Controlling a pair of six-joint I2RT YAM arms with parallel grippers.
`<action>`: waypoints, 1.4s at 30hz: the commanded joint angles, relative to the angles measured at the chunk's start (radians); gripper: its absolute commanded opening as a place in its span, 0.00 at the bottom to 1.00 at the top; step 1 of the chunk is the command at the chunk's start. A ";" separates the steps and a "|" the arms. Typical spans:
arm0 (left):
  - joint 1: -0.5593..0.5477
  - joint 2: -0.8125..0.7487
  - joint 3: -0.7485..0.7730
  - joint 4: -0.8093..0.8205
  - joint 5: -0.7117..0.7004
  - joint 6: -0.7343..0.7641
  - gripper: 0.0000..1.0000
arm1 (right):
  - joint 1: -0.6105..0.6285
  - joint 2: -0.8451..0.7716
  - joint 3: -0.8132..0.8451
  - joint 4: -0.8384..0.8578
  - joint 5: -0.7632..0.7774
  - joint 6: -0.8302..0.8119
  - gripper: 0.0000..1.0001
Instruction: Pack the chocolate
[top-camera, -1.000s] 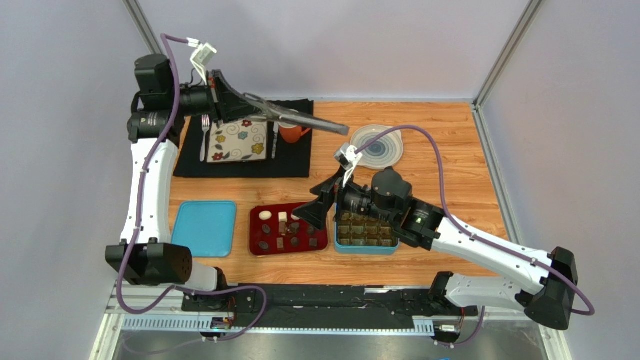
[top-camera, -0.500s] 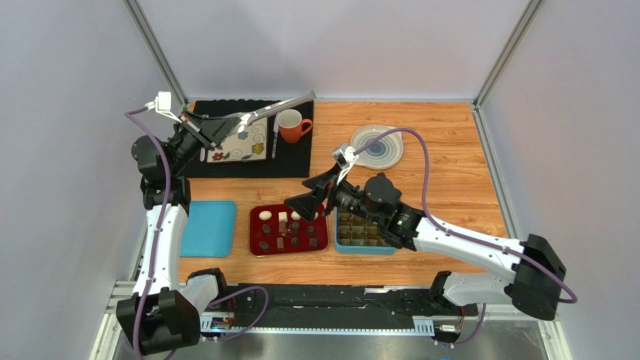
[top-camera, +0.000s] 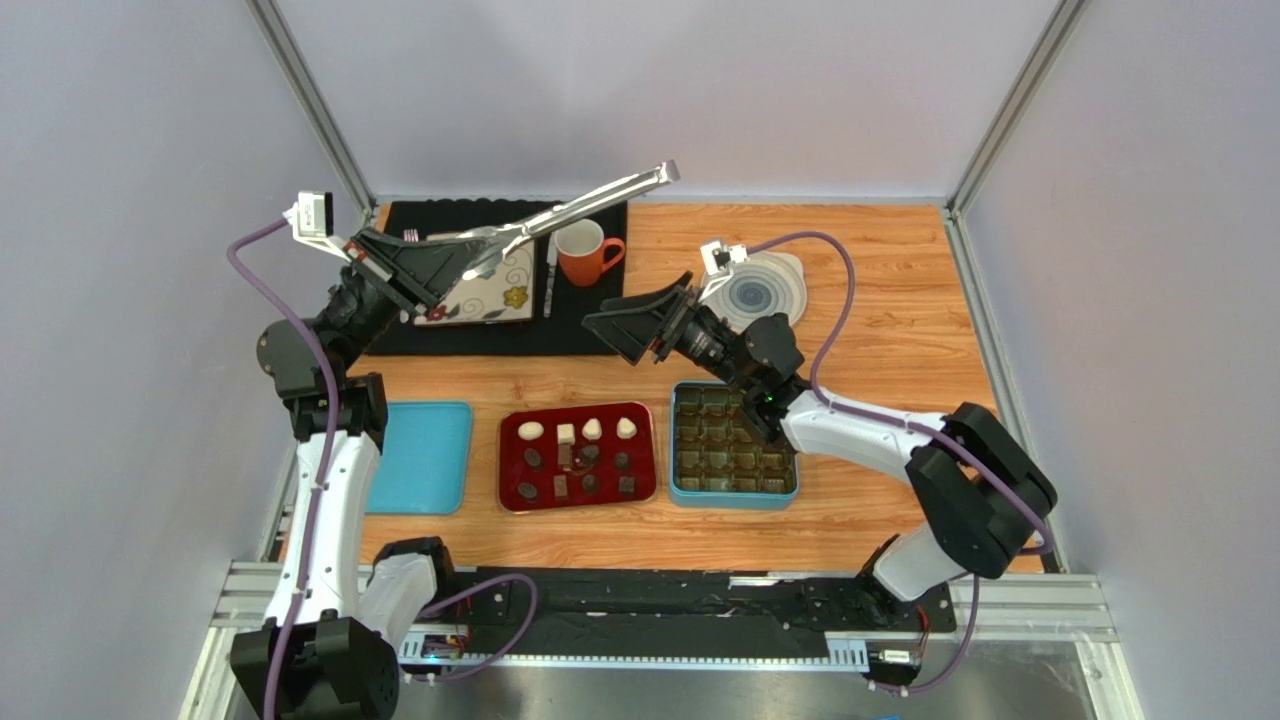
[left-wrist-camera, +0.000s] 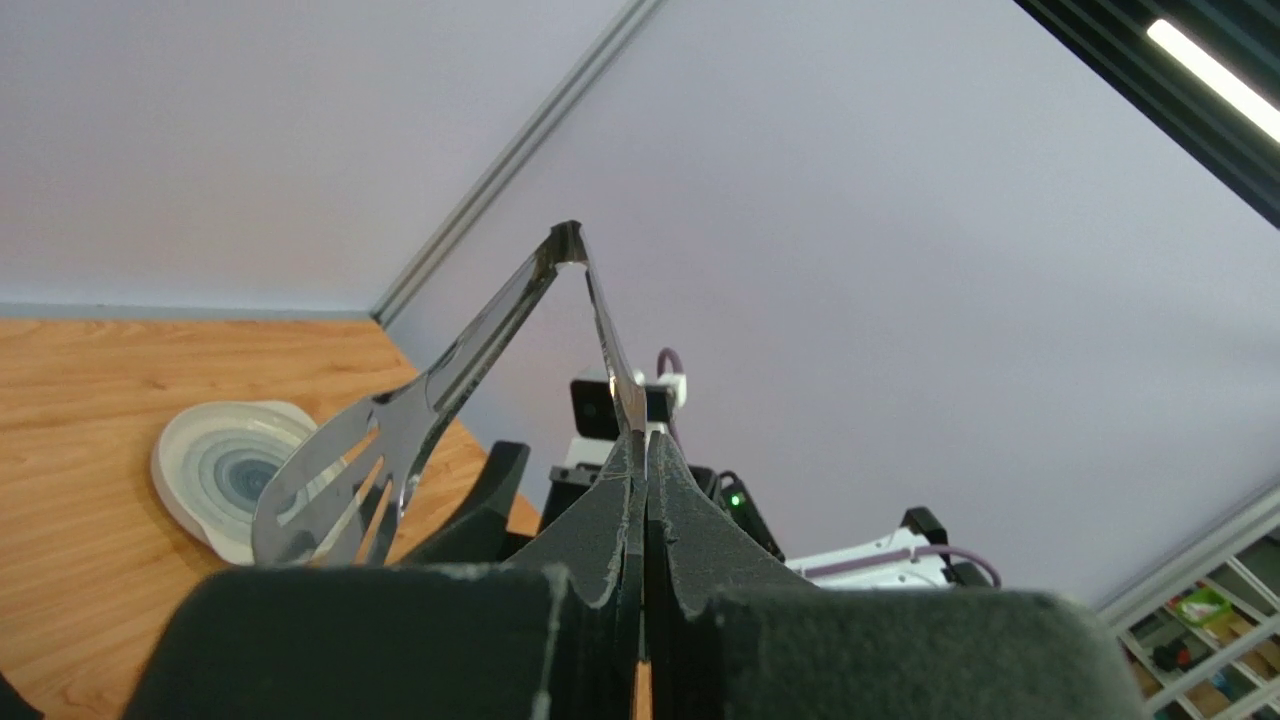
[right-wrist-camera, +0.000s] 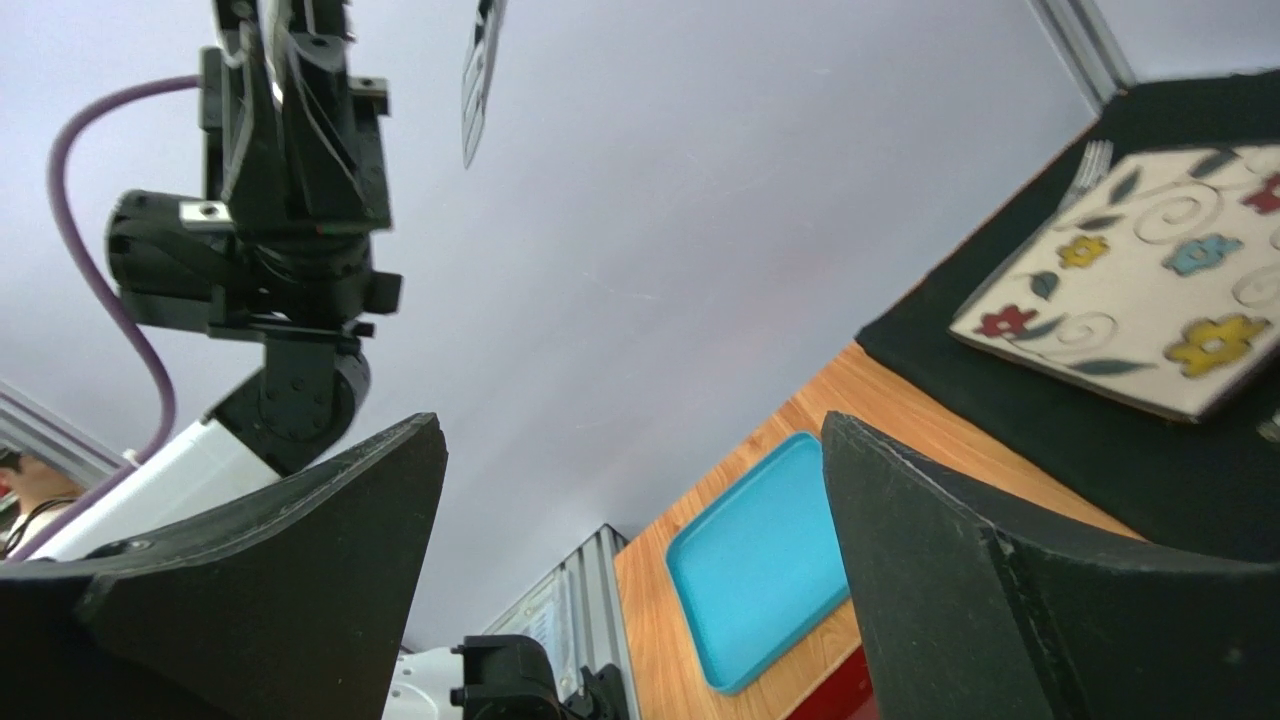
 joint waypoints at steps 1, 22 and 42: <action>-0.018 -0.028 -0.052 0.068 0.025 -0.021 0.00 | 0.003 0.022 0.142 0.110 -0.049 0.015 1.00; -0.048 -0.051 -0.097 0.120 0.065 -0.009 0.00 | -0.017 0.055 0.126 0.078 -0.136 0.003 1.00; -0.048 -0.069 -0.126 0.107 0.044 -0.009 0.00 | 0.000 0.052 0.095 0.254 0.152 -0.042 0.99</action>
